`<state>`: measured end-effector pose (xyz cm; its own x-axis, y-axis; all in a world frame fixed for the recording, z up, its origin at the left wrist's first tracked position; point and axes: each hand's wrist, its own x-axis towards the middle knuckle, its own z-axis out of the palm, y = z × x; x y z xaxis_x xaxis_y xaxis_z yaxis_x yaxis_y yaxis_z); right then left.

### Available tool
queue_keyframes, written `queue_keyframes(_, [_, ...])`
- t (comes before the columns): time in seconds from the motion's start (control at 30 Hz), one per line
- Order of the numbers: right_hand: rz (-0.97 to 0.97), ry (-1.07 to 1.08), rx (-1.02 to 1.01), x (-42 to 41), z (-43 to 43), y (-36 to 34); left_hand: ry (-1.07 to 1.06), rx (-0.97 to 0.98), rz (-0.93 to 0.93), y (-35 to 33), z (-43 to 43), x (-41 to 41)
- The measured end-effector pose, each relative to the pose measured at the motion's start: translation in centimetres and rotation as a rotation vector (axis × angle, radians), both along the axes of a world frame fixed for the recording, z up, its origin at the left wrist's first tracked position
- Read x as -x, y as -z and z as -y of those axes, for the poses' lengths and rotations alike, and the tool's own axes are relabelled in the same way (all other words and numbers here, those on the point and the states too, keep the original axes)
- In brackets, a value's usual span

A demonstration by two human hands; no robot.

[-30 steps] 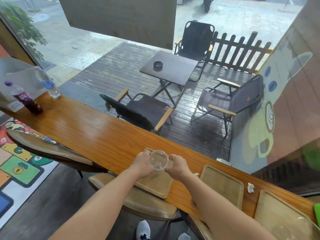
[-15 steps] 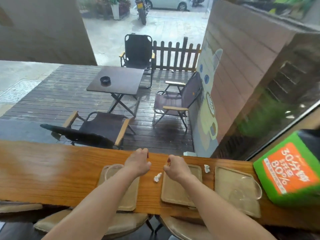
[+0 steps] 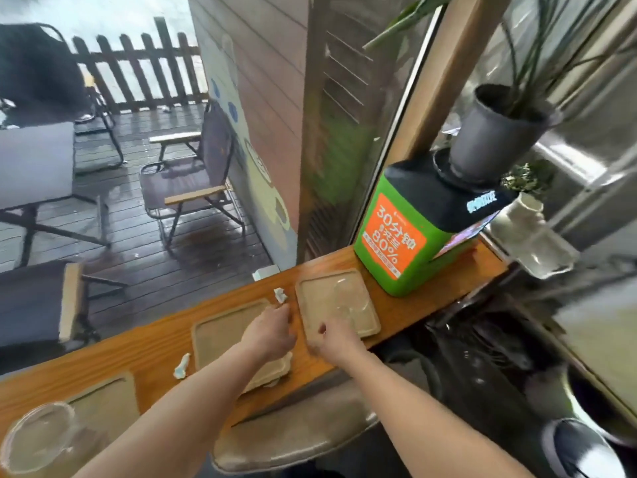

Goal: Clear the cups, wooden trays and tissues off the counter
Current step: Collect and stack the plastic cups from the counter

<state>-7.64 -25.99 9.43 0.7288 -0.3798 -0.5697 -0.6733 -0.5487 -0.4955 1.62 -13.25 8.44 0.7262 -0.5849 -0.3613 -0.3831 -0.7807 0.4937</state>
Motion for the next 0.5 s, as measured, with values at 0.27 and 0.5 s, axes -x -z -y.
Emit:
queue_keyframes(0.27, [-0.098,0.078,0.083,3.9,6.8,2.4,0.093,-0.016,-0.100,3.3,6.7,2.0])
queue_keyframes(0.5, [-0.097,0.150,0.027,2.4,10.4,5.9,0.023,-0.073,-0.171,7.2,9.6,1.2])
